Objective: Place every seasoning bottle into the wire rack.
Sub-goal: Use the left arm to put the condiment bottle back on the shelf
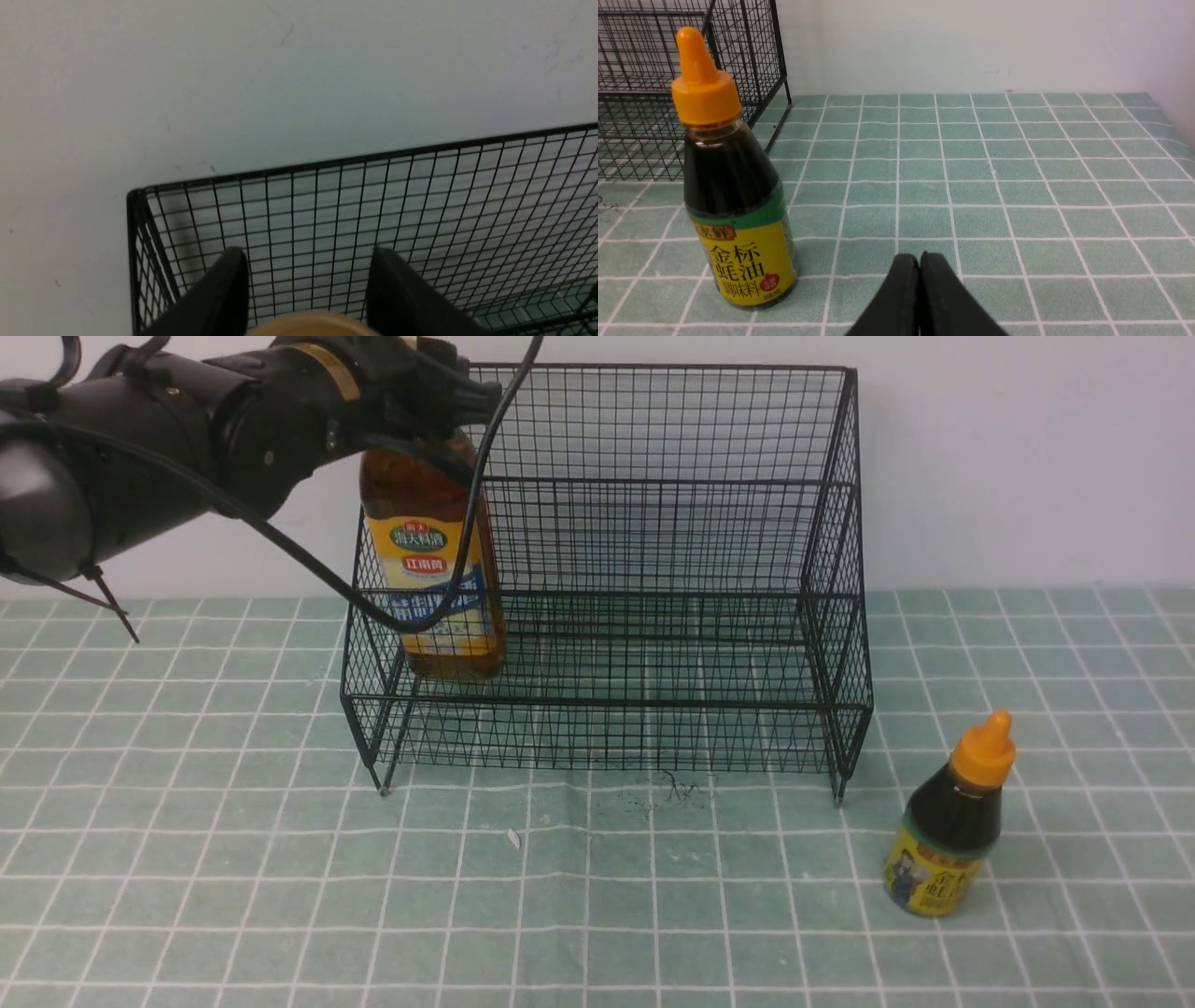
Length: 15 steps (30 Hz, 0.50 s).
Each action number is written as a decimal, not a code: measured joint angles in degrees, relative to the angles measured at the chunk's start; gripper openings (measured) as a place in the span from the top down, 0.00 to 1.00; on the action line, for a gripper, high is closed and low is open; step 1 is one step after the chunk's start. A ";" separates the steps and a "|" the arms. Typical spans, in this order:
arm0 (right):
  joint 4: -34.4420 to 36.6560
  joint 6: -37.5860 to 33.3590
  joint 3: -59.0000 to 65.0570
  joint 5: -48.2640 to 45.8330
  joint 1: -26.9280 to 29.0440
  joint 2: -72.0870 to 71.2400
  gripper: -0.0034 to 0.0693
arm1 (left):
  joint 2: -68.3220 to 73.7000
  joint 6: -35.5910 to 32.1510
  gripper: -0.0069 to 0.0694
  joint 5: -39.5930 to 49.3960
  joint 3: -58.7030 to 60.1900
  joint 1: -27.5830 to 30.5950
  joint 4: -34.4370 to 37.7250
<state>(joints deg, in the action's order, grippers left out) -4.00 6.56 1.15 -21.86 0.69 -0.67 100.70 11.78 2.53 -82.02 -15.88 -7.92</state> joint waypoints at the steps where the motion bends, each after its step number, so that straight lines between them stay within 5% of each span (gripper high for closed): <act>1: 0.00 0.00 0.00 0.00 0.00 0.00 0.97 | 0.00 0.06 0.51 0.86 0.00 0.00 0.00; 15: 0.00 0.00 0.00 0.00 0.00 0.00 0.97 | -3.17 0.45 0.38 4.59 -0.93 -0.07 0.18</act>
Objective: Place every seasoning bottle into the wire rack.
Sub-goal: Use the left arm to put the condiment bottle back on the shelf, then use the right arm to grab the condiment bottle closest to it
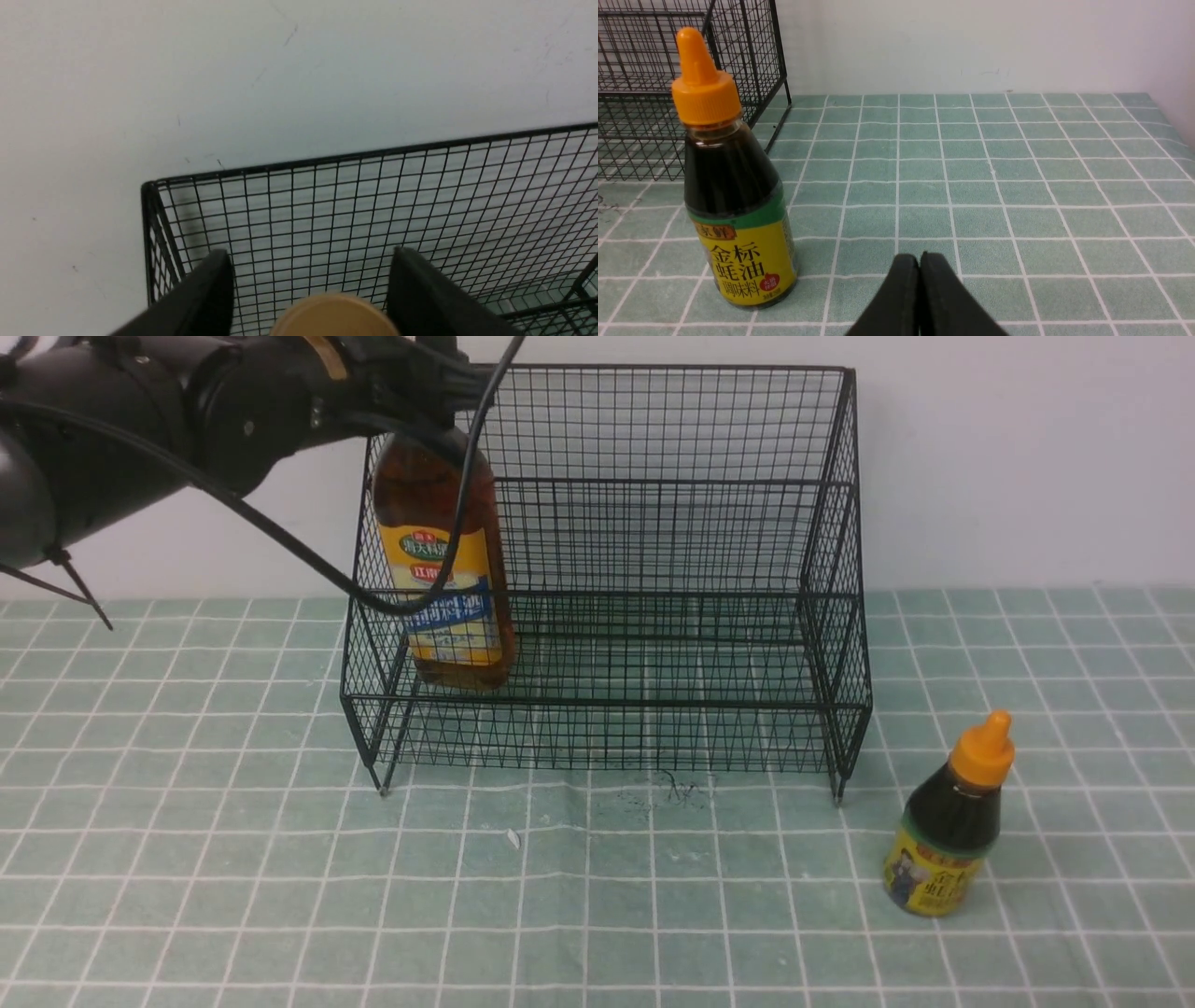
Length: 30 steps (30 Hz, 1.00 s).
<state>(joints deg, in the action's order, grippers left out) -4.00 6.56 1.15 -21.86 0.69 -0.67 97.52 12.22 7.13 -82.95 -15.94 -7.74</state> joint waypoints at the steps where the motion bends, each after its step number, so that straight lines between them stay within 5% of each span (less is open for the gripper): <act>1: 0.00 0.00 0.00 0.00 0.00 0.00 0.97 | -0.85 0.00 0.38 0.26 0.00 0.00 0.00; 7: 0.00 0.00 0.00 0.00 0.00 0.00 0.97 | -7.75 -0.63 0.41 6.06 -0.02 0.00 -0.05; 14: 0.00 0.00 0.00 0.00 0.00 0.00 0.97 | -21.67 -4.52 0.81 36.56 -0.20 0.00 -0.05; 18: 0.00 0.00 0.00 0.00 0.00 0.00 0.97 | -29.15 -4.92 0.91 49.07 2.98 0.00 0.00; 30: 0.00 0.00 0.00 0.00 0.00 0.00 0.97 | -63.97 -0.48 0.92 40.16 32.04 0.00 0.43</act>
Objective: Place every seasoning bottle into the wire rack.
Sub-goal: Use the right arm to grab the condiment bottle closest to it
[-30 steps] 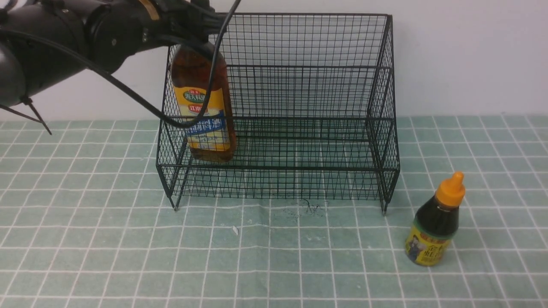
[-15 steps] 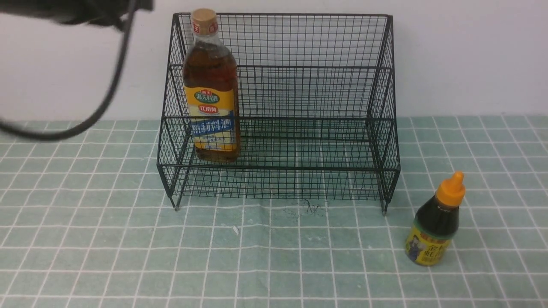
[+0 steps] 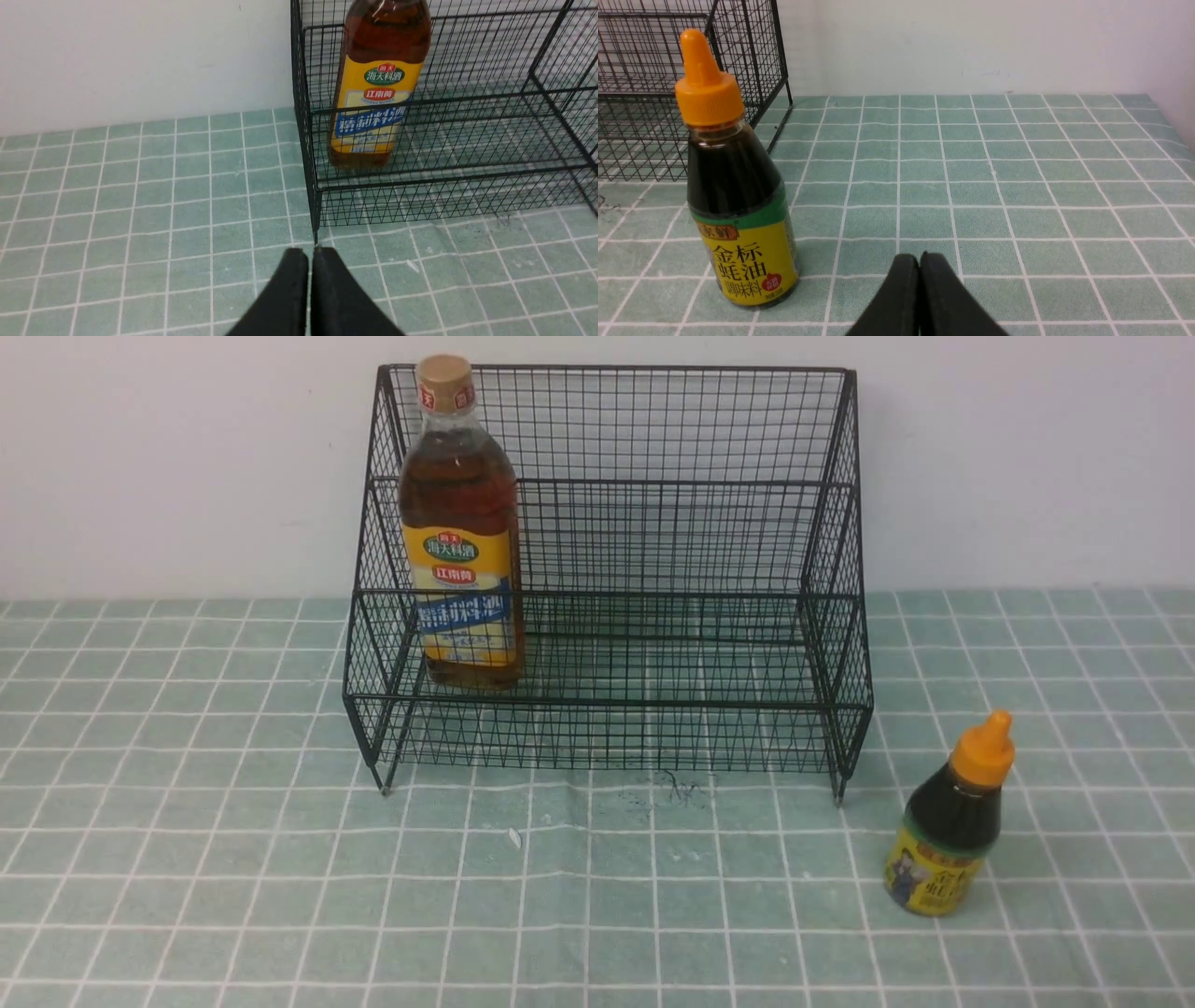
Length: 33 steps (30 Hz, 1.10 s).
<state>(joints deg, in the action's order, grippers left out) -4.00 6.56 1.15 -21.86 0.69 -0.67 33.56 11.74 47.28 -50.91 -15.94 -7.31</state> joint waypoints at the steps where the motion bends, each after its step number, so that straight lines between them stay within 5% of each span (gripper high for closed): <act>1: 0.00 0.00 0.00 0.00 0.00 0.00 0.97 | -3.10 0.28 0.92 -0.52 1.95 0.00 0.00; 21: 0.00 0.00 0.00 0.00 0.00 0.00 0.97 | -19.56 -0.30 0.92 2.64 7.85 0.00 -0.25; 33: 0.00 0.00 0.00 0.00 0.00 0.00 0.97 | -32.00 -9.82 0.92 -20.20 35.79 10.22 4.91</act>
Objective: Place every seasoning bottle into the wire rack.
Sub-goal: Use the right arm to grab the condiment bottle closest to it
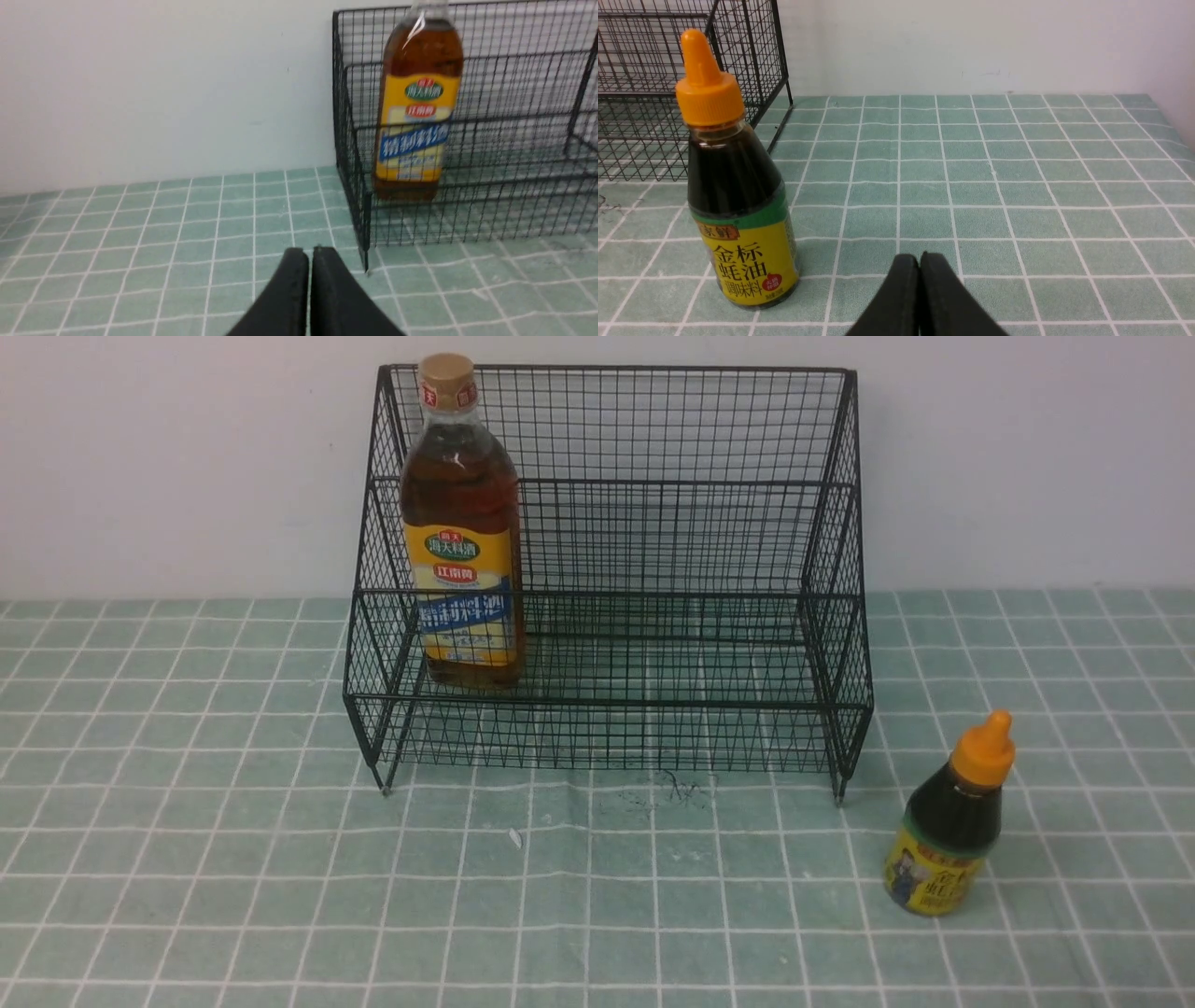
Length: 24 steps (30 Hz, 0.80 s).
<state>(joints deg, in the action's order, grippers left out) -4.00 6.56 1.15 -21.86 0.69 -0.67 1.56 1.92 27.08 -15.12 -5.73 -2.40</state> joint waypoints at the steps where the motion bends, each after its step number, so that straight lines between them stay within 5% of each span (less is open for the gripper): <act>1: 0.00 0.00 0.00 0.00 0.00 0.00 0.97 | -0.25 -0.13 0.92 -0.55 1.25 0.15 0.09; 8: 0.00 0.00 0.00 0.00 0.00 0.00 0.97 | -2.21 -1.40 0.92 -4.35 15.98 2.40 0.30; 24: 0.00 0.00 0.00 0.00 0.00 0.00 0.97 | -2.21 -1.30 0.92 -4.87 16.48 2.45 0.45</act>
<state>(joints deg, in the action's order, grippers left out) -4.00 6.56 1.15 -21.86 0.69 -0.67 -0.66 0.62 22.21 1.36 -3.28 -1.94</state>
